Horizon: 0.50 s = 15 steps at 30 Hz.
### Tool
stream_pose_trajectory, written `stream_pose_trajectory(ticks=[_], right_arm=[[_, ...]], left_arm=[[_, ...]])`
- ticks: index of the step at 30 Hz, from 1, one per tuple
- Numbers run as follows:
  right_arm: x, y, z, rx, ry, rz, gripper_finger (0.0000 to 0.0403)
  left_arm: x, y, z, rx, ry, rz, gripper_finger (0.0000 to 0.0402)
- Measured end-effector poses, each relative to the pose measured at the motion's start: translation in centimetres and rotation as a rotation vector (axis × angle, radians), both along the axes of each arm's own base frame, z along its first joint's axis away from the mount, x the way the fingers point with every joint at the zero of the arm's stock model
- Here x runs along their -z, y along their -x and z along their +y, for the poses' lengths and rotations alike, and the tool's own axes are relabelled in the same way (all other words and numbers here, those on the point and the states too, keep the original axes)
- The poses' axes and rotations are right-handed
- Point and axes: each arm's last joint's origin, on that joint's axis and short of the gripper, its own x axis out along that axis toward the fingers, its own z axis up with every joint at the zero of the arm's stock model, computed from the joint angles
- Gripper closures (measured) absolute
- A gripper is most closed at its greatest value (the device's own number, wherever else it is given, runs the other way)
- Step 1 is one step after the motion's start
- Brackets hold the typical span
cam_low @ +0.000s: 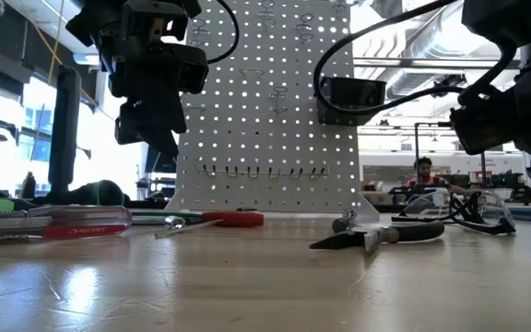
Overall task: Hang tools onto peg board
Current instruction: Put the socket into the black bin on the peg board
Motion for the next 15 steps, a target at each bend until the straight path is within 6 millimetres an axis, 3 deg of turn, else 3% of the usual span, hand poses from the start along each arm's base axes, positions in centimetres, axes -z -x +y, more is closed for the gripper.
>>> stream_pose_trajectory(ticks=[4,8,11,15], right_arm=[[0.1,0.3,-0.2,0.005,0.035,0.025,0.0287],[0.1,0.4,-0.3,0.008,0.052,0.036,0.0361],[-0.2,0.4,-0.3,0.018,0.056,0.028,0.0363],[-2.1,0.4,-0.6,0.033,0.158,0.053,0.0362]], left_arm=[[0.2,-0.1,0.0,-0.001,-0.001,0.003,0.0234],[0.4,-0.2,0.0,-0.013,0.006,0.017,0.0234],[0.4,-0.3,0.0,-0.021,0.013,0.009,0.0234],[0.4,-0.3,0.0,-0.021,0.012,0.012,0.0234]])
